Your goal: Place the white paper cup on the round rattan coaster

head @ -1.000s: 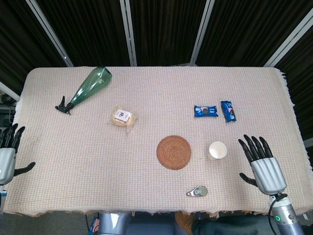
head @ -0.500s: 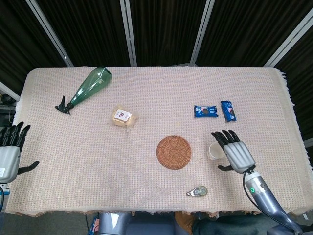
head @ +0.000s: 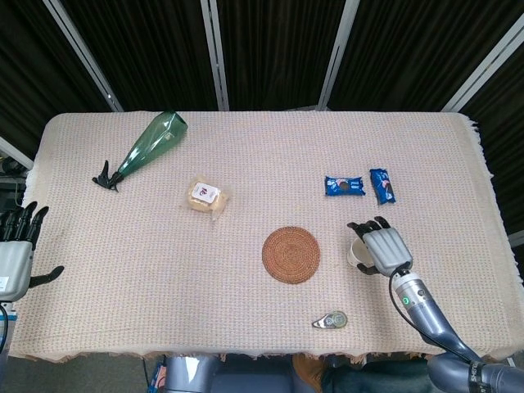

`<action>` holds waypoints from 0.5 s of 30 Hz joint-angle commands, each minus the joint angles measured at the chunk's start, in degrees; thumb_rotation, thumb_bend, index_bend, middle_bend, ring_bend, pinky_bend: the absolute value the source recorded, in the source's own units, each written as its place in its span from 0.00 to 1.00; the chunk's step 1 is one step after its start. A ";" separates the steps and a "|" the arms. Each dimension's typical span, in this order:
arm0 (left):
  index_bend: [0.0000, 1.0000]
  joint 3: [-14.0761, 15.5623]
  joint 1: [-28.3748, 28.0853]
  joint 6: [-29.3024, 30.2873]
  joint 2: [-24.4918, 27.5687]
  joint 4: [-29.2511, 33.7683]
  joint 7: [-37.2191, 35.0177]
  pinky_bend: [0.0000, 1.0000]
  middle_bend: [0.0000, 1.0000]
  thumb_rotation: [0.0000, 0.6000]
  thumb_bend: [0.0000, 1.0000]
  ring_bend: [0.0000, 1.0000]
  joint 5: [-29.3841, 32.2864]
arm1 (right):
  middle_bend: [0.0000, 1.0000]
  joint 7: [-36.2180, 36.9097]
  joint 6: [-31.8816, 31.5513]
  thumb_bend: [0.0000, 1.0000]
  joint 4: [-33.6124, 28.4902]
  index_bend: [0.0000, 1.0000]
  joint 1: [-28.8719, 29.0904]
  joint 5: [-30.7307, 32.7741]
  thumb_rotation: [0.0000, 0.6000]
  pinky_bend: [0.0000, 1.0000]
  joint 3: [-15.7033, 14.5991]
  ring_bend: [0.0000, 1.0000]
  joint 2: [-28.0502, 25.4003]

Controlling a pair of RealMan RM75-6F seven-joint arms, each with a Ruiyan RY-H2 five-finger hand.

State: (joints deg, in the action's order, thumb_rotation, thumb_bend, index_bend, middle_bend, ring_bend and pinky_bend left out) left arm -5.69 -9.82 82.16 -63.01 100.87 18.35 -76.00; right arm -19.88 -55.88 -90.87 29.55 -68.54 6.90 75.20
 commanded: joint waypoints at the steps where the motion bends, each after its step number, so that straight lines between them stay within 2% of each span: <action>1: 0.00 0.01 -0.06 -0.07 -0.09 0.08 0.31 0.00 0.00 1.00 0.00 0.00 0.09 | 0.36 0.11 0.23 0.19 0.19 0.27 0.06 0.60 1.00 0.23 -0.10 0.30 0.01; 8: 0.00 0.19 -0.04 0.02 -0.31 0.33 0.93 0.00 0.00 1.00 0.00 0.00 -0.04 | 0.37 1.24 -0.75 0.19 -0.42 0.28 -0.06 -0.84 1.00 0.23 -0.23 0.31 -0.51; 15: 0.00 0.06 -0.05 -0.02 -0.18 0.54 0.77 0.00 0.00 1.00 0.00 0.00 0.19 | 0.37 1.43 -2.75 0.19 -4.86 0.28 0.85 -4.80 1.00 0.23 0.71 0.31 -2.17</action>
State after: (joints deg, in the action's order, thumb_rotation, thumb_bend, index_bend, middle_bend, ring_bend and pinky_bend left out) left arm -5.62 -9.87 82.15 -63.20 101.40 19.12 -75.82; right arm -18.26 -58.16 -94.46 29.93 -72.36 7.24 73.61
